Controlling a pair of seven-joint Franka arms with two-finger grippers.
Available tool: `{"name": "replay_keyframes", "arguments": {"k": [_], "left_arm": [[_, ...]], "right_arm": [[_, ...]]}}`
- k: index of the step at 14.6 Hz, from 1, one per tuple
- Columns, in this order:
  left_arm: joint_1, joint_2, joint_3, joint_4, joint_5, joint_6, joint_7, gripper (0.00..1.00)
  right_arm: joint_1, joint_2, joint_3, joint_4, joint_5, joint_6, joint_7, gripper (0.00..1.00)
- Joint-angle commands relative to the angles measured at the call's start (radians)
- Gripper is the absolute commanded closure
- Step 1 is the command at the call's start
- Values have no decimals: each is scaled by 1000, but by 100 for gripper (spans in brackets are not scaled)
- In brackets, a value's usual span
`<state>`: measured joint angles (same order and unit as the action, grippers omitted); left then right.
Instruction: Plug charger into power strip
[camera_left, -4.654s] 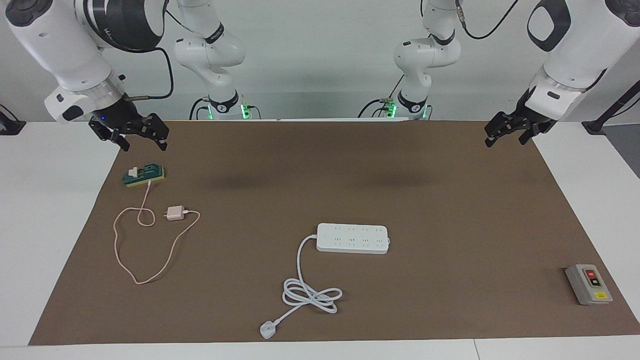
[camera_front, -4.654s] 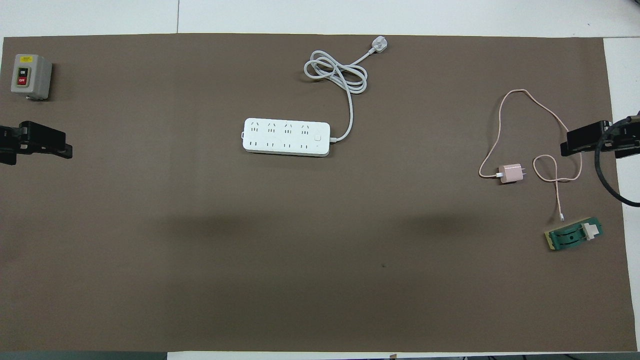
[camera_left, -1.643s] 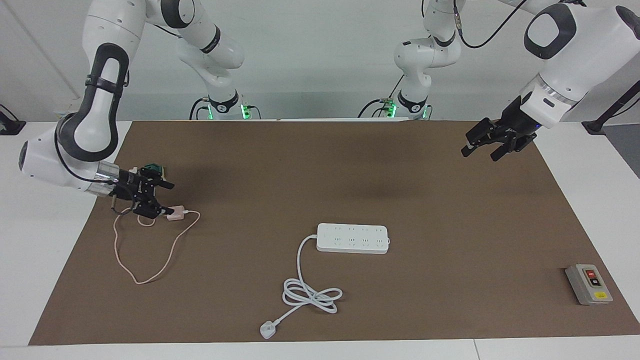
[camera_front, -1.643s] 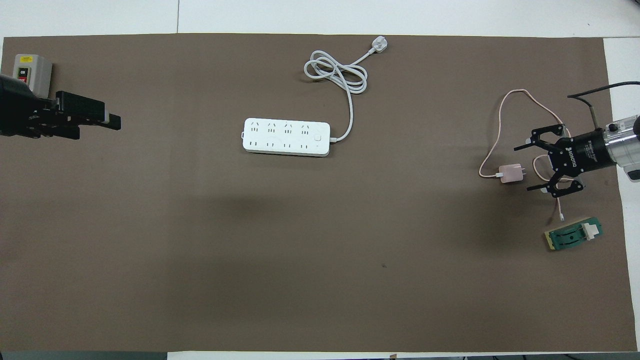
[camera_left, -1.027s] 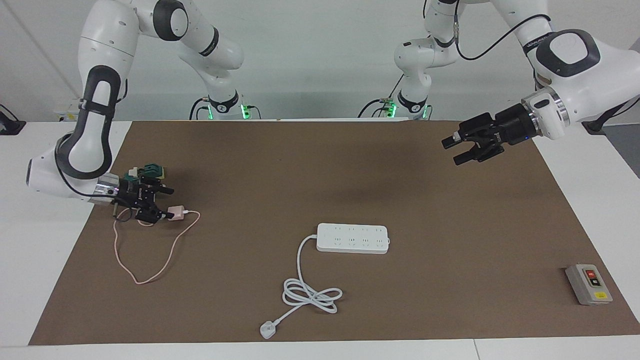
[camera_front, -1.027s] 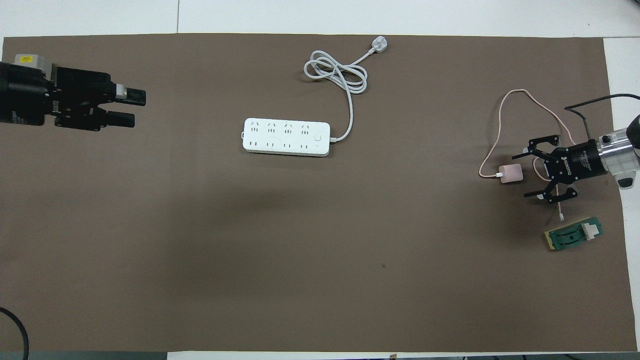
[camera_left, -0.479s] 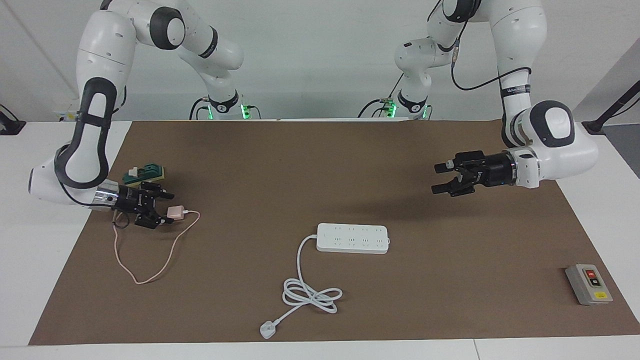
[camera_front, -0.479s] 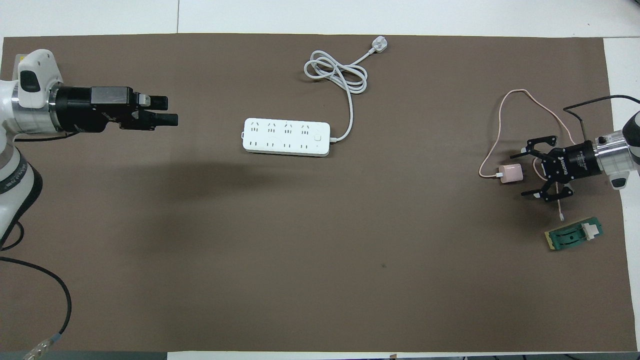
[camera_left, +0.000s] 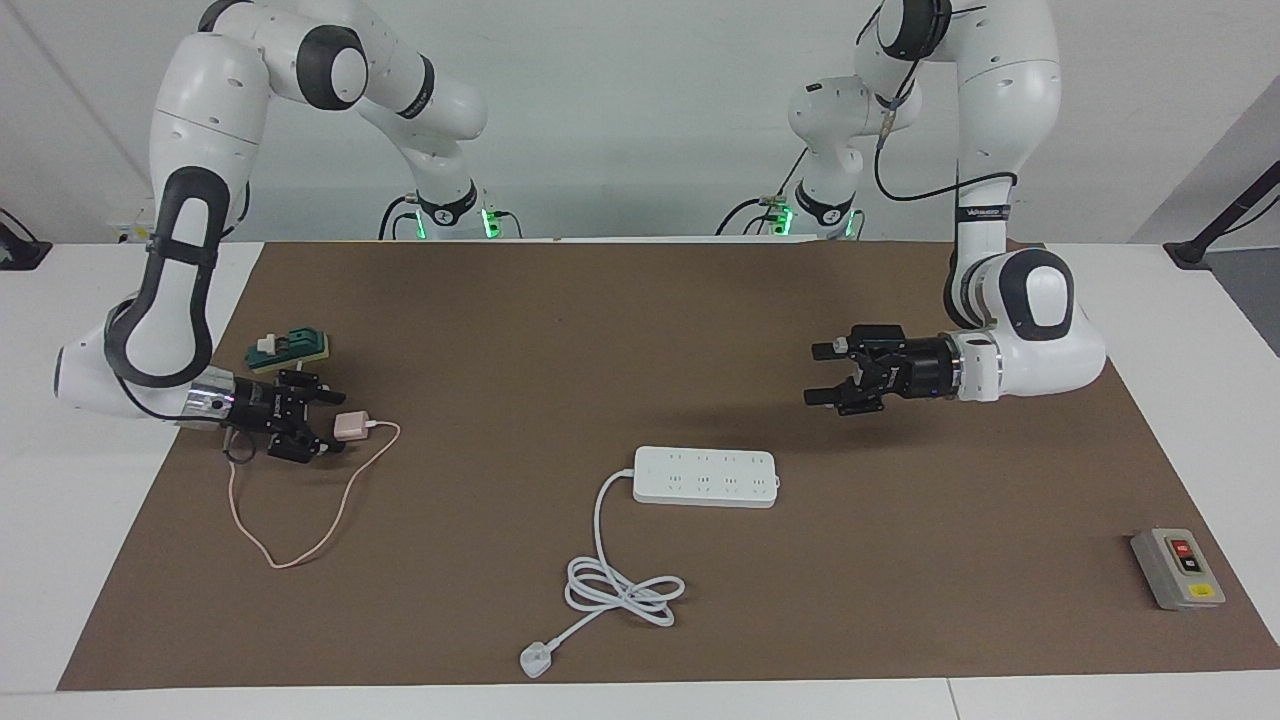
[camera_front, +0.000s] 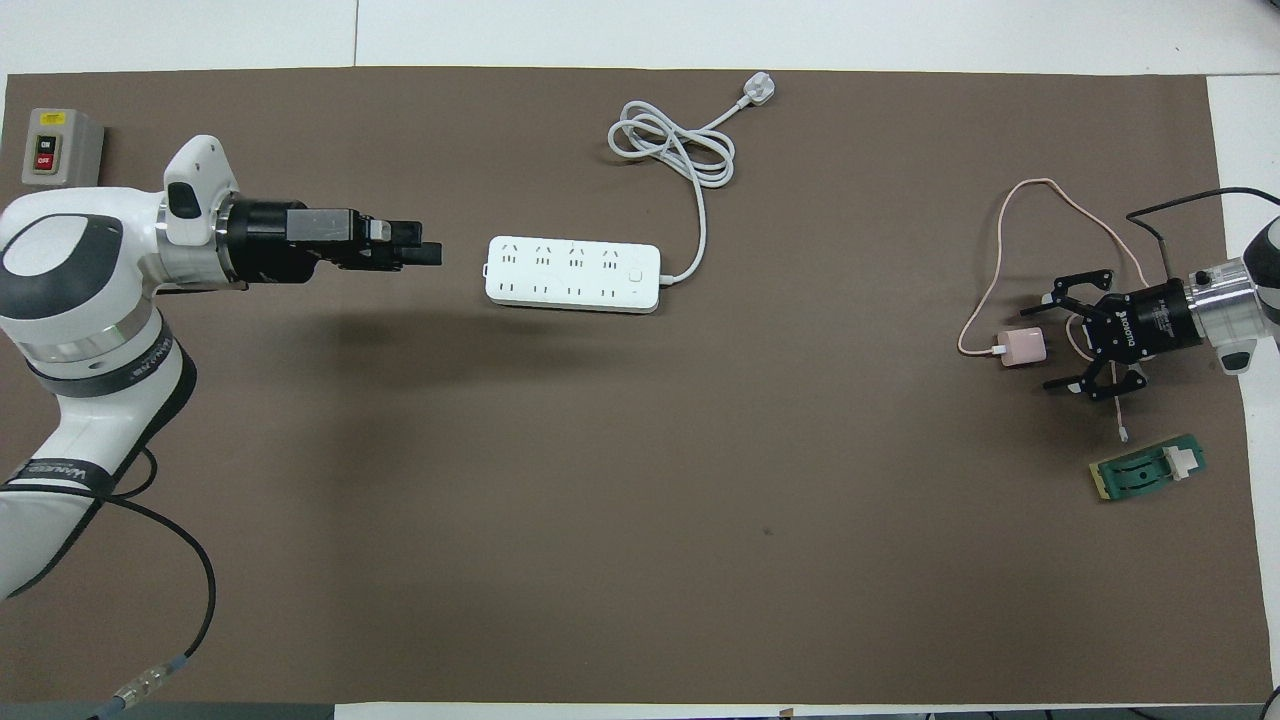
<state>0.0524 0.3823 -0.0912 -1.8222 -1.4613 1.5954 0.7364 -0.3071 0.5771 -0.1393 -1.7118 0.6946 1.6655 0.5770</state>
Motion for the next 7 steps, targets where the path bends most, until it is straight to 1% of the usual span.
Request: {"name": "replay_keyframes", "arguments": {"k": [1, 2, 3, 4, 6, 7], "left_arm": [[-69, -2, 8, -68, -86, 64, 76, 0], [-81, -2, 8, -74, -93, 93, 86, 0], [-91, 3, 8, -74, -97, 104, 95, 0], [-97, 12, 8, -74, -122, 107, 103, 0], [-129, 24, 8, -74, -172, 109, 118, 0], [-149, 24, 10, -89, -195, 118, 118, 0]], "right_arm": [[-17, 13, 7, 9, 26, -20, -42, 0], [-18, 13, 7, 6, 25, -19, -43, 0], [-18, 13, 7, 5, 26, -19, -43, 9], [-18, 13, 9, 5, 26, -21, -43, 25], [-17, 13, 7, 5, 26, -21, -43, 48], [-17, 13, 9, 5, 25, -21, -43, 59]]}}
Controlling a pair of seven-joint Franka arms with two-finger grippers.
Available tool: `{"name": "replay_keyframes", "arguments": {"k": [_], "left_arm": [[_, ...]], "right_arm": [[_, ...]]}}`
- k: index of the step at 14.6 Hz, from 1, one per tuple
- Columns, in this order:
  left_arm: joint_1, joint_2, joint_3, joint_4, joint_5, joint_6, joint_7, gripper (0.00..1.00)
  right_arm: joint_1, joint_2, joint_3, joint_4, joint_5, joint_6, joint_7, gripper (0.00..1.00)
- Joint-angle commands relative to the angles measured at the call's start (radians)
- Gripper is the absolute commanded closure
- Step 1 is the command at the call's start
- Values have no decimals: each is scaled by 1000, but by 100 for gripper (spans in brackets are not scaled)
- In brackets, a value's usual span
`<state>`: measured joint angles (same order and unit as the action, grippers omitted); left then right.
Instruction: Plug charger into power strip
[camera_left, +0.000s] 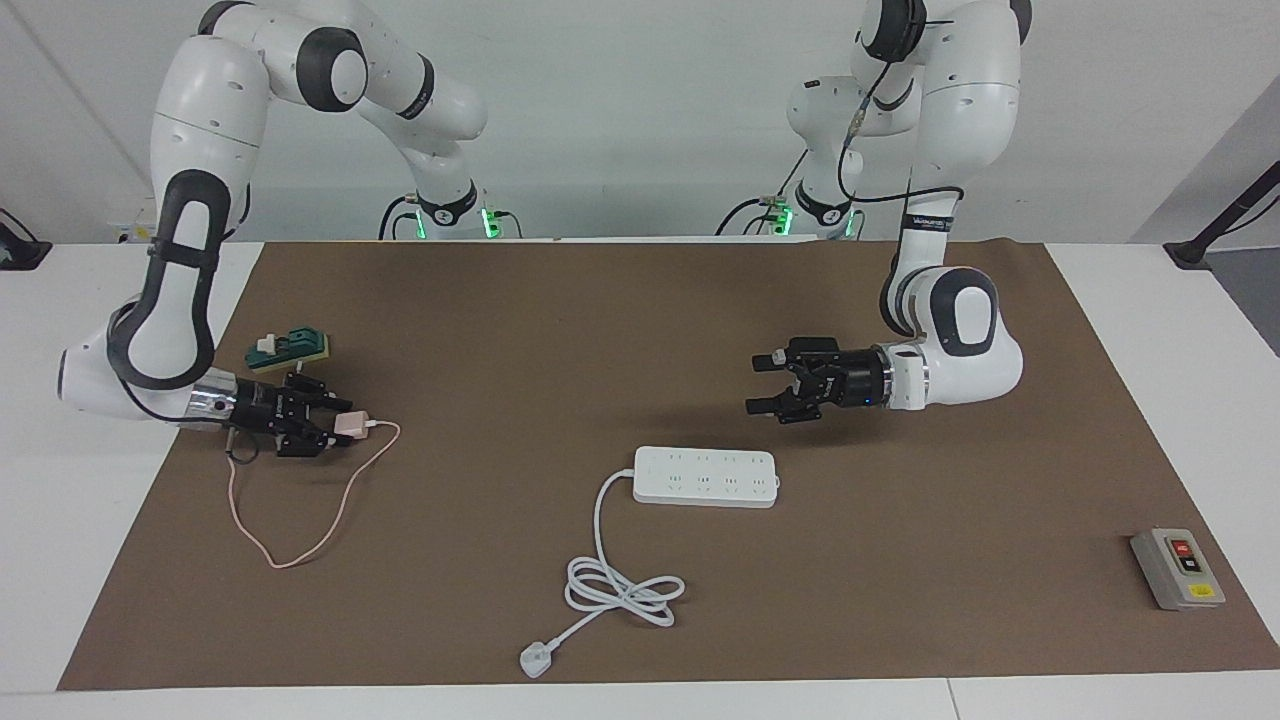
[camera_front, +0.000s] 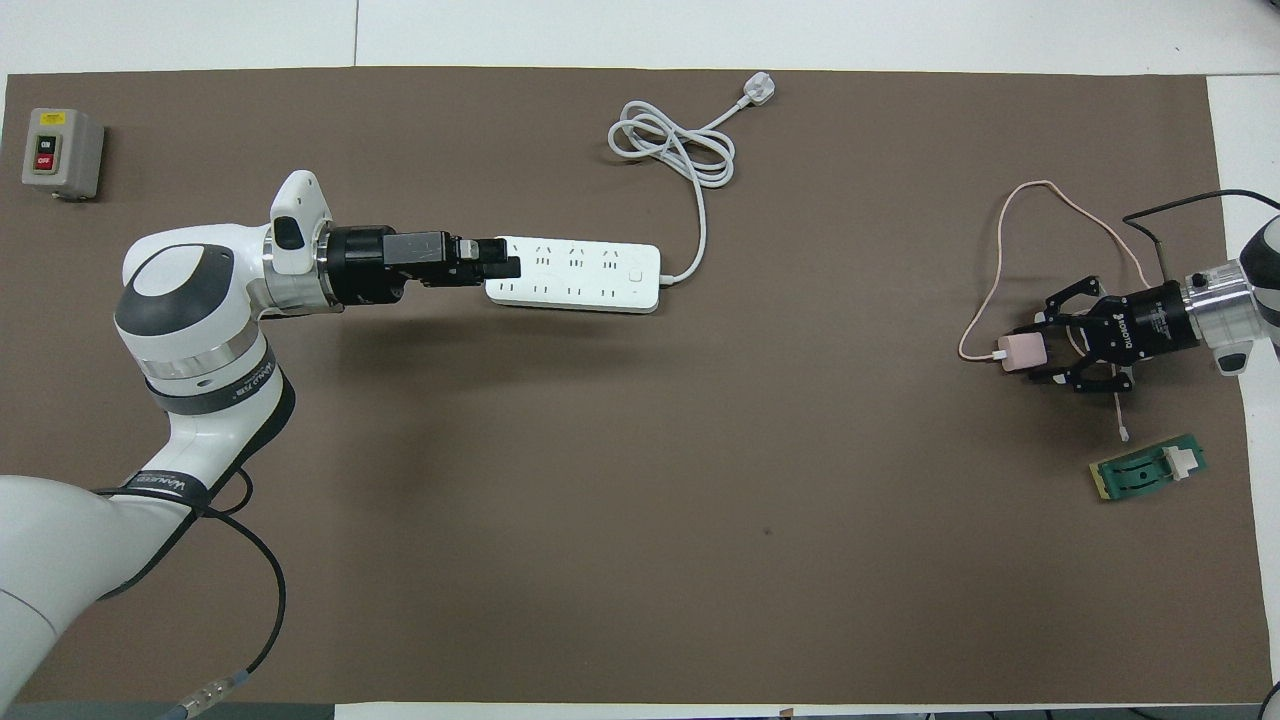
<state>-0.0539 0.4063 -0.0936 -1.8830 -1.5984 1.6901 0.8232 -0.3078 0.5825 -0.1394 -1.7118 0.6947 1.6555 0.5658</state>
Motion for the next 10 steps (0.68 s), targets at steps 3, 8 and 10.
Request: {"name": "replay_keyframes", "arguments": {"k": [3, 8, 10], "left_arm": [[-70, 2, 11, -38, -103, 58, 45, 0], [-98, 6, 11, -33, -143, 78, 48, 0], [-112, 6, 11, -33, -156, 79, 48, 0]], "right_arm": [[-16, 8, 9, 8, 25, -11, -32, 94], [-1, -16, 14, 37, 75, -86, 8, 100], [13, -58, 24, 37, 86, -103, 96, 100]]}}
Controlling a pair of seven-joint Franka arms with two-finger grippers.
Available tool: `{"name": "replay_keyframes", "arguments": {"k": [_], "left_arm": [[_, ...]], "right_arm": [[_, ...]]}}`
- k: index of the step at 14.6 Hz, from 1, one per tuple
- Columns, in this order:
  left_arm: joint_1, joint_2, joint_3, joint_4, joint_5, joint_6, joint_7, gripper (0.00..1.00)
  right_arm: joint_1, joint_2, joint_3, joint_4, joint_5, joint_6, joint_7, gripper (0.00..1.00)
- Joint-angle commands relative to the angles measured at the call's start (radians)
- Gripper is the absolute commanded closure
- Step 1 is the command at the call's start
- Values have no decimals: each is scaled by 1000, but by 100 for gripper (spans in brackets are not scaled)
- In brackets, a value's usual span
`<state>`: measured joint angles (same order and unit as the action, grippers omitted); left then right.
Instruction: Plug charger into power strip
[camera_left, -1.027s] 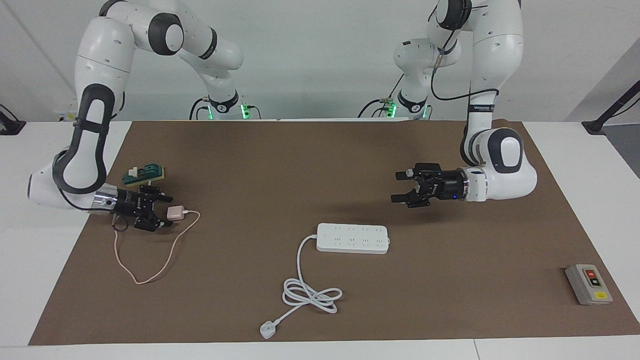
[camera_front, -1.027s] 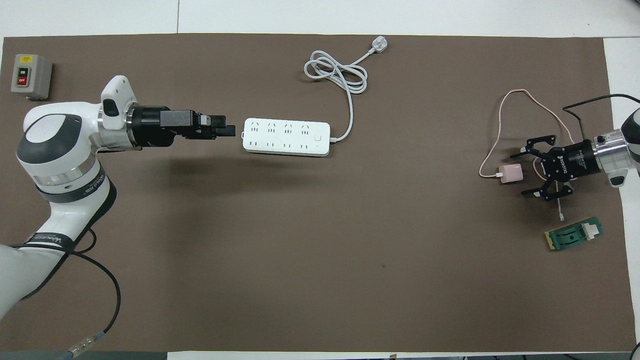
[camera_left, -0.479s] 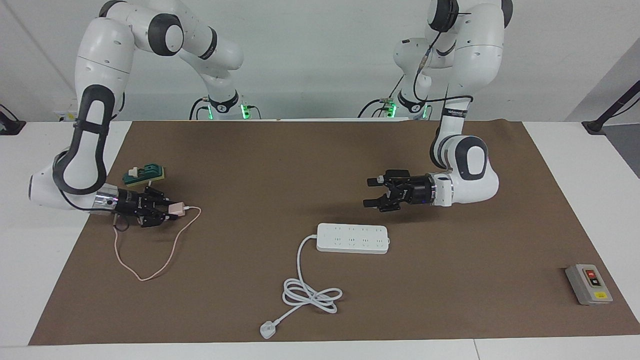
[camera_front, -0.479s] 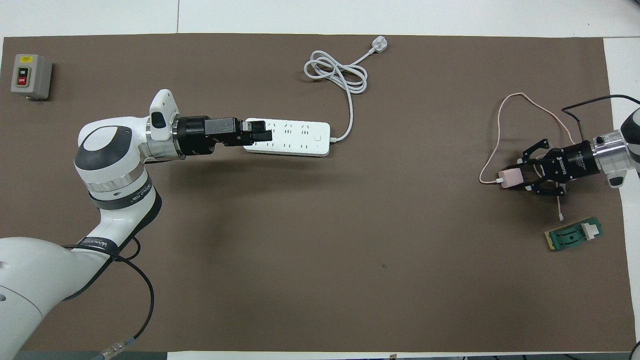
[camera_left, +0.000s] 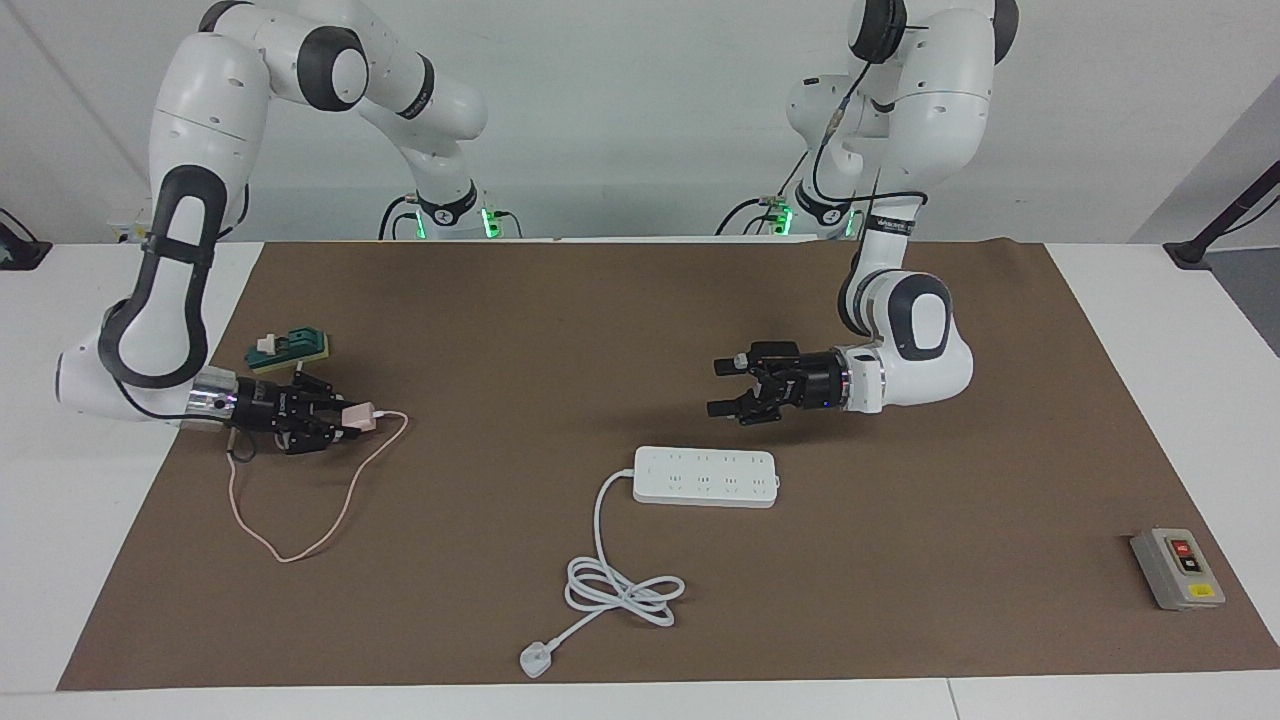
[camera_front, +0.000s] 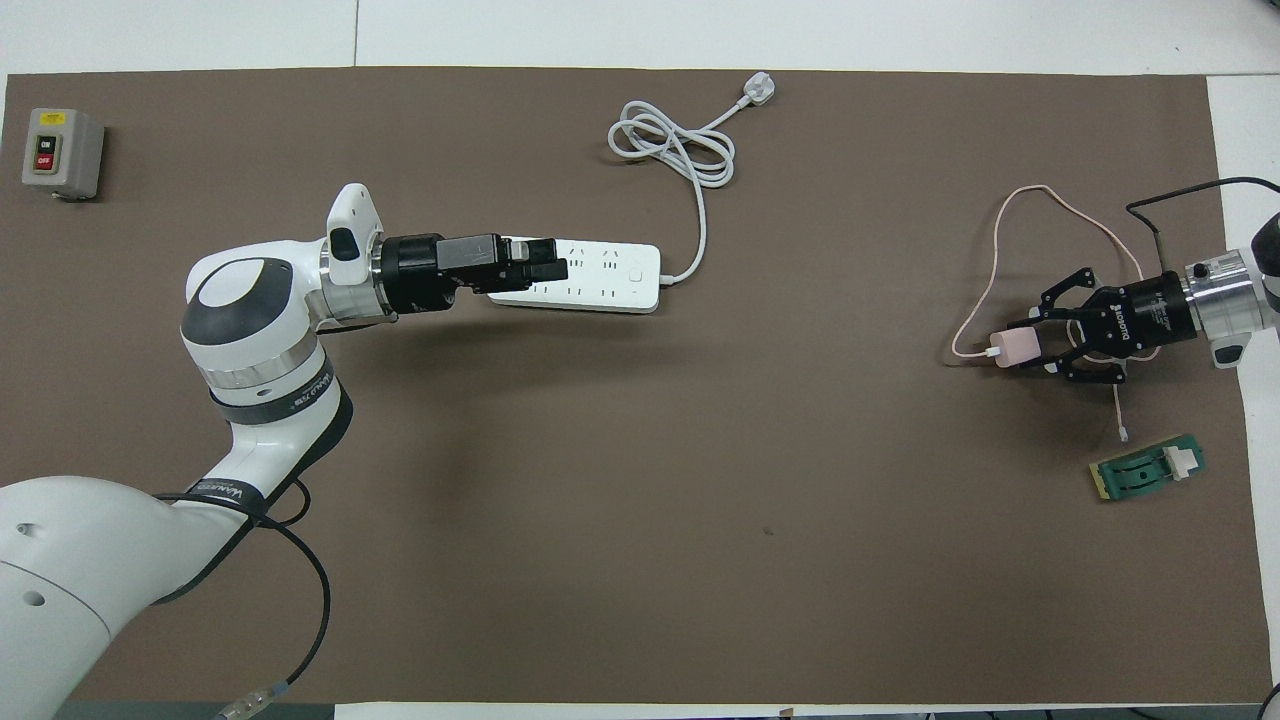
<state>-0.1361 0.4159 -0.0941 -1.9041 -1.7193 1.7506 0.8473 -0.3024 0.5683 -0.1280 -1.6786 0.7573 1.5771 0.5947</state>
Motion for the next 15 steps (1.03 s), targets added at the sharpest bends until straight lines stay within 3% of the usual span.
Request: {"name": "replay_keyframes", "arguments": {"k": [1, 8, 15], "left_arm": [[-31, -2, 10, -12, -46, 18, 24, 0], [-53, -3, 10, -15, -71, 17, 26, 0], [-46, -2, 11, -24, -74, 23, 41, 0]], "right_arm": [[20, -57, 21, 3, 27, -28, 92, 100], [179, -234, 31, -12, 114, -37, 307, 100], [365, -274, 31, -46, 237, 86, 399, 100]]}}
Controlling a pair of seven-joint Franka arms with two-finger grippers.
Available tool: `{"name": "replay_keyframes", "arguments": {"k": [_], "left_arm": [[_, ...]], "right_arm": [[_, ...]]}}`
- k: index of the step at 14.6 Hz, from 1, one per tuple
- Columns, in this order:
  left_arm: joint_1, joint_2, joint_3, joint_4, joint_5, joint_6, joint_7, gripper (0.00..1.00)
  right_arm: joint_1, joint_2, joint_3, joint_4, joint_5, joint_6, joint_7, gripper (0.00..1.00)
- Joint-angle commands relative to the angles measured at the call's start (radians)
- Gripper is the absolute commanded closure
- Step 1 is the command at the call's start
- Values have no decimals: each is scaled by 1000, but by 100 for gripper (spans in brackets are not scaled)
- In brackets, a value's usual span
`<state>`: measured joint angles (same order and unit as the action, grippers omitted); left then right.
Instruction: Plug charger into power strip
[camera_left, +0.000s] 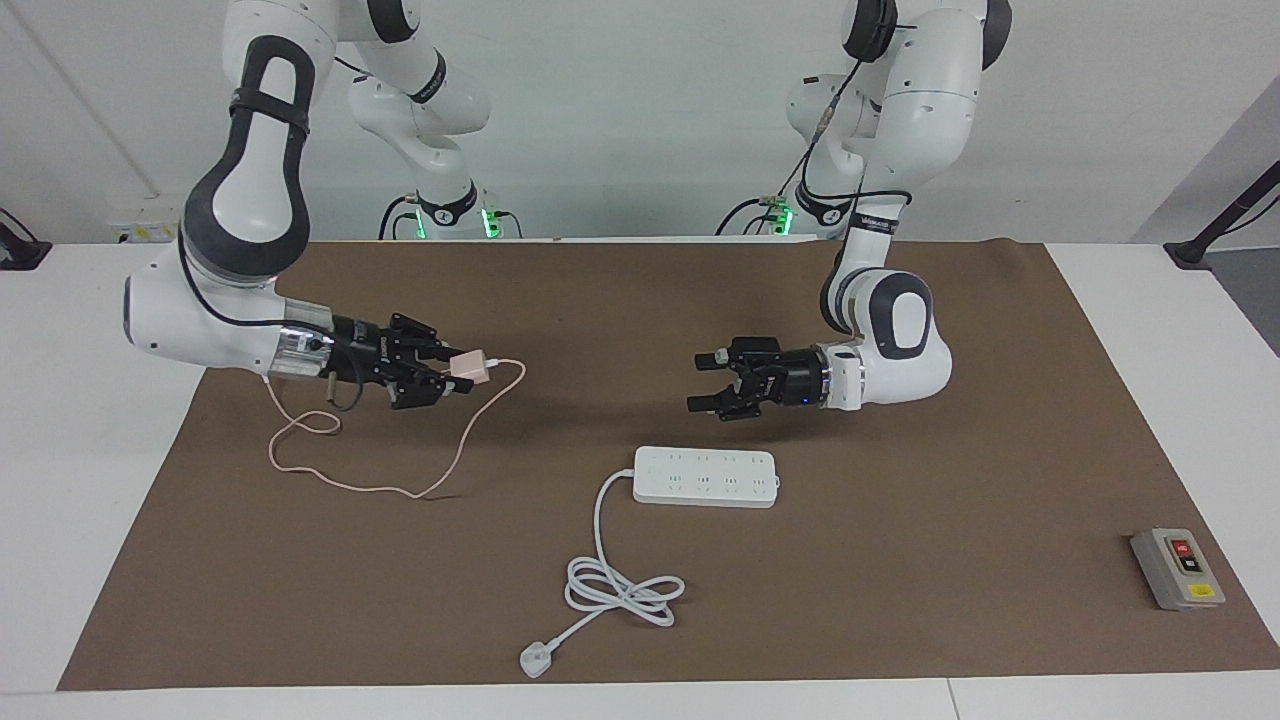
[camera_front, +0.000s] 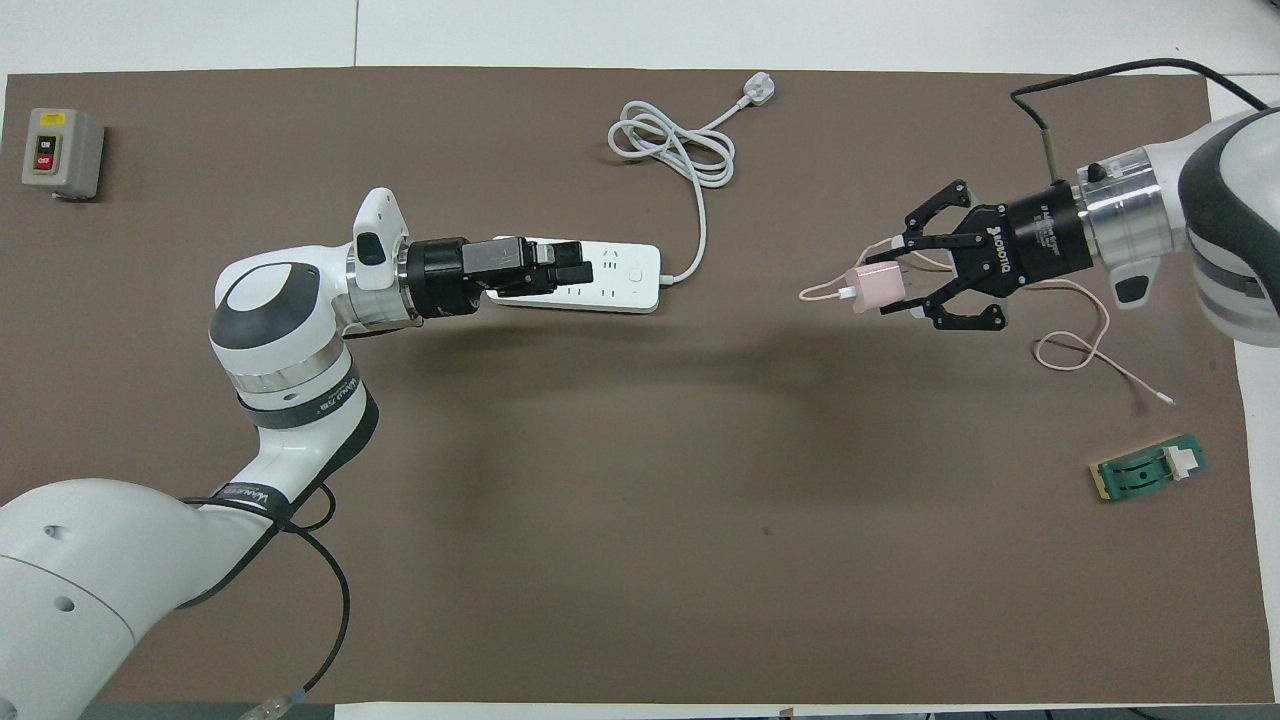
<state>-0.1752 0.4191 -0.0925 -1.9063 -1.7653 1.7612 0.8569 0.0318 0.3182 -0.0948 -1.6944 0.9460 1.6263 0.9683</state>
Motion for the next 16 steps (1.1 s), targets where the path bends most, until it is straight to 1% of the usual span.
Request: {"name": "replay_keyframes", "arguments": {"k": [1, 4, 6, 8, 9, 11, 12, 16], "left_arm": [[-4, -3, 11, -22, -28, 11, 33, 0], [-3, 0, 11, -22, -28, 14, 33, 0], [-1, 4, 11, -20, -28, 12, 33, 0], [-3, 4, 10, -19, -28, 14, 31, 0], [-4, 3, 10, -19, -29, 14, 33, 0], [-10, 1, 10, -19, -43, 14, 33, 0], [-13, 1, 10, -17, -46, 15, 33, 0], [-47, 3, 8, -14, -88, 64, 33, 0]], "right_arm": [[55, -27, -2, -31, 72, 61, 39, 100], [121, -28, -2, -34, 125, 128, 84, 100], [141, -42, -2, -74, 138, 150, 75, 100], [152, -57, -3, -126, 139, 174, 20, 100], [164, -65, -2, -157, 139, 241, 18, 100], [174, -61, 0, -165, 149, 297, 18, 100], [193, -59, -2, -166, 178, 329, 21, 100], [311, -51, 0, -168, 281, 487, 99, 100]]}}
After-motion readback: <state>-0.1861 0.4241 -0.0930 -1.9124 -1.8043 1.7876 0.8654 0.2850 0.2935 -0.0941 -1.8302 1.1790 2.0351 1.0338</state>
